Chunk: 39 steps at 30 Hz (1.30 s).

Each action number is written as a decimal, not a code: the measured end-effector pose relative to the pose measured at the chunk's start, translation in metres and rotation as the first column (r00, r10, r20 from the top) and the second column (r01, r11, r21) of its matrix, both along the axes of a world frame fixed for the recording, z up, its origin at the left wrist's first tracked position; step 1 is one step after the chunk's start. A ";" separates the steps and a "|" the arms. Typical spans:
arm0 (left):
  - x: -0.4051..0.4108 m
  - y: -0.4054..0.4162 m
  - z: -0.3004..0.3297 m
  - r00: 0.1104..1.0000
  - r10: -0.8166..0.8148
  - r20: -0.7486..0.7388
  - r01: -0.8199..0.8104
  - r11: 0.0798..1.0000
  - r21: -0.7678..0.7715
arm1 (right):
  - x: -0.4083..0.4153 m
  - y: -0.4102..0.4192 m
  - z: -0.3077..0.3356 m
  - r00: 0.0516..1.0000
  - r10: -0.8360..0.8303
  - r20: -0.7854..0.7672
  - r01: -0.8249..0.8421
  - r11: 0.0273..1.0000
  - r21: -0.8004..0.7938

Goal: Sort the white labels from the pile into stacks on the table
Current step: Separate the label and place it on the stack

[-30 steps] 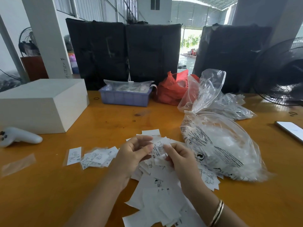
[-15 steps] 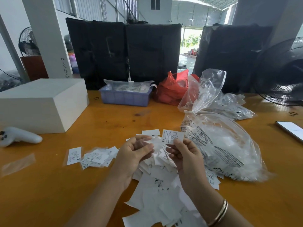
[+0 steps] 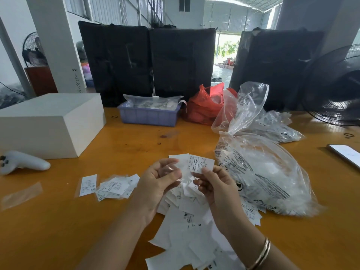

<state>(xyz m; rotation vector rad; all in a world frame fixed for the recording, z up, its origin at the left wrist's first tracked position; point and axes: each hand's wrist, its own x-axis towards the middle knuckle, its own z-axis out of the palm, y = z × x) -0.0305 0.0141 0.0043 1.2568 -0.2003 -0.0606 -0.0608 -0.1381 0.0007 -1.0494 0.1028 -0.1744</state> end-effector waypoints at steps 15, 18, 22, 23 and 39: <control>0.001 0.001 0.000 0.999 0.034 -0.008 -0.034 0.999 -0.010 | -0.001 0.002 0.000 1.000 0.005 -0.022 -0.011 0.958 -0.287; 0.002 0.001 0.000 0.997 0.071 -0.005 -0.071 0.997 -0.016 | 0.000 0.000 0.000 1.000 -0.007 0.001 0.007 0.972 -0.236; 0.002 0.002 0.000 0.996 0.091 0.016 -0.091 0.996 -0.009 | 0.000 -0.003 0.002 1.000 0.003 0.020 -0.003 1.000 -0.010; 0.001 0.002 0.000 0.996 0.088 0.022 -0.088 0.996 0.001 | 0.001 -0.003 0.002 1.000 0.009 0.012 -0.009 1.000 0.029; 0.002 0.002 -0.003 0.987 0.129 0.094 -0.142 0.978 0.151 | -0.001 0.001 0.003 0.998 0.065 -0.011 -0.064 0.997 0.040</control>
